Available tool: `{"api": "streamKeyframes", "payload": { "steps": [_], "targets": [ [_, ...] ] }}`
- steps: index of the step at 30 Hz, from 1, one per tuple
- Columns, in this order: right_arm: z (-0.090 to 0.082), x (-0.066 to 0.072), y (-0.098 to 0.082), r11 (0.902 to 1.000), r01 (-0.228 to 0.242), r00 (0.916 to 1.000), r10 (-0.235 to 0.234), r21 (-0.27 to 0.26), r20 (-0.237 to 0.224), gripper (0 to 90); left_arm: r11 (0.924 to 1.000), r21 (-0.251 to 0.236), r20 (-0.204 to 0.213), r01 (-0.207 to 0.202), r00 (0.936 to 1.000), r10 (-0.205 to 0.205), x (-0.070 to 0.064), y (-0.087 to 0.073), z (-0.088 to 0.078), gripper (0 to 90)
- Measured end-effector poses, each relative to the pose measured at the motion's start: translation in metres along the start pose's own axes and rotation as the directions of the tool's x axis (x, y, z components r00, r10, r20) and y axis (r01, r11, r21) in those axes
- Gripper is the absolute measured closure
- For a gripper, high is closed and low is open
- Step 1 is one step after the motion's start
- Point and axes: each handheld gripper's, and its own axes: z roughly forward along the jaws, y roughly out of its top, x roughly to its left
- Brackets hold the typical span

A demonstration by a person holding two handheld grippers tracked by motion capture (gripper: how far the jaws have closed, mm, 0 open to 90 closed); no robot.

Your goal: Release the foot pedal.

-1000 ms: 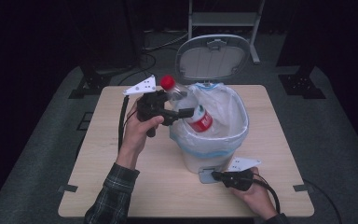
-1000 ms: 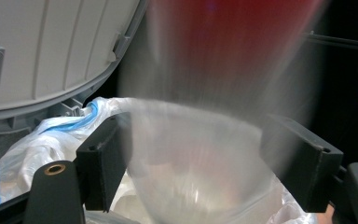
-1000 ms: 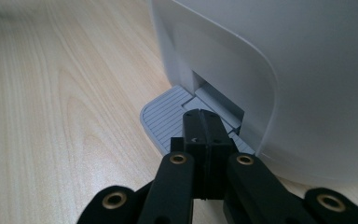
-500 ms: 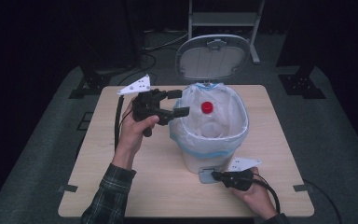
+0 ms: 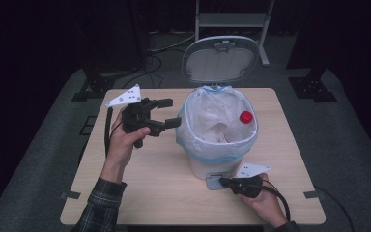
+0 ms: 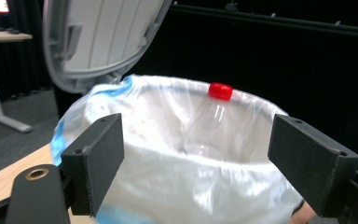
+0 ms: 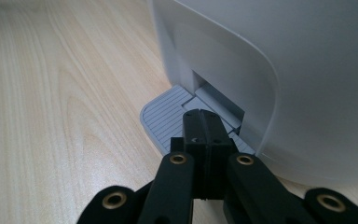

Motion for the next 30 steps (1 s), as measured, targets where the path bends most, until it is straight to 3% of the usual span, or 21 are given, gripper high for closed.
{"api": "streamKeyframes", "payload": {
  "steps": [7,17,30],
  "targets": [
    [0.000,0.000,0.000,0.9999,0.013,0.9999,-0.013,-0.001,0.002,90.0,0.9985,0.054,-0.058,-0.003,0.9983,0.006,-0.005,-0.018,-0.020,9.7],
    [-0.003,0.004,0.004,0.9993,0.030,0.9995,-0.030,0.021,-0.008,86.5,0.9938,0.106,-0.114,0.033,0.9932,-0.021,-0.011,-0.056,-0.042,8.9],
    [-0.027,0.019,0.014,0.9959,0.073,0.9965,-0.075,-0.053,-0.036,77.2,0.9825,0.175,-0.148,0.062,0.9883,-0.036,-0.022,-0.089,-0.056,7.3]
  ]
}}
